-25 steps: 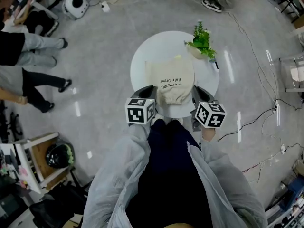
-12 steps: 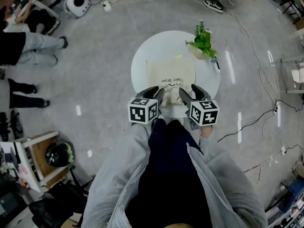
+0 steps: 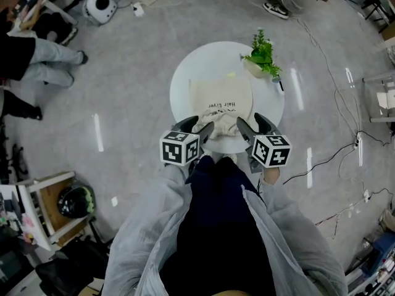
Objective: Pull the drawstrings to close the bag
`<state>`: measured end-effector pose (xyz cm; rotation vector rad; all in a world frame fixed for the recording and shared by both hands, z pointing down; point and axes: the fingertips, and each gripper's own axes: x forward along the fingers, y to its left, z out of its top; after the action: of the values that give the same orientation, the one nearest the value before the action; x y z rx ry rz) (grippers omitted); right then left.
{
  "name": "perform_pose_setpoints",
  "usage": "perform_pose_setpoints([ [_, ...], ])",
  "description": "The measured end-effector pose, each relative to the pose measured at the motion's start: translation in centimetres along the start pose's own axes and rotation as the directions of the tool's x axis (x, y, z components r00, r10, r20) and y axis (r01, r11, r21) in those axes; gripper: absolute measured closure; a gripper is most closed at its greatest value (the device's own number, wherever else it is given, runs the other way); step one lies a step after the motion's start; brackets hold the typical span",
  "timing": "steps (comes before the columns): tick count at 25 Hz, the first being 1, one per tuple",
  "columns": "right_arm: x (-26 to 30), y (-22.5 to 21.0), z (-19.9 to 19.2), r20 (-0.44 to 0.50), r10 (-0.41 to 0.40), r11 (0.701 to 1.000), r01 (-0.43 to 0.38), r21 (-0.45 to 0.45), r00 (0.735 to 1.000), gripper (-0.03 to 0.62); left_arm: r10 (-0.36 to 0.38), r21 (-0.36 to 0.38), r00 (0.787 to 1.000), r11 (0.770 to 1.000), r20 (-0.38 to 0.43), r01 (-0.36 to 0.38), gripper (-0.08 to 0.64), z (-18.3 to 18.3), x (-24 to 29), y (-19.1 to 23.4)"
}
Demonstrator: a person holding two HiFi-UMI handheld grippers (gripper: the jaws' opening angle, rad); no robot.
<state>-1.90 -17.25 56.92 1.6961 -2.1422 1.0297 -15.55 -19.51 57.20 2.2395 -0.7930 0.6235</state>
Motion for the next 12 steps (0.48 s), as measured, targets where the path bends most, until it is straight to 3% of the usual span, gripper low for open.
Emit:
perform_pose_setpoints([
  [3, -1.3, 0.6, 0.1, 0.01, 0.034, 0.999, -0.034, 0.017, 0.999, 0.302, -0.008, 0.005, 1.0, 1.0, 0.009, 0.008, 0.299, 0.1, -0.9, -0.5],
  [8, -3.1, 1.6, 0.6, 0.032, 0.085, 0.996, -0.086, 0.027, 0.996, 0.366, -0.029, -0.005, 0.999, 1.0, 0.028, 0.029, 0.296, 0.0, -2.1, -1.6],
  [12, -4.6, 2.1, 1.7, 0.076, 0.082, 0.996, -0.084, 0.024, 0.994, 0.423, -0.043, 0.018, 0.998, 0.999, 0.037, 0.043, 0.316, 0.1, -3.1, -2.3],
])
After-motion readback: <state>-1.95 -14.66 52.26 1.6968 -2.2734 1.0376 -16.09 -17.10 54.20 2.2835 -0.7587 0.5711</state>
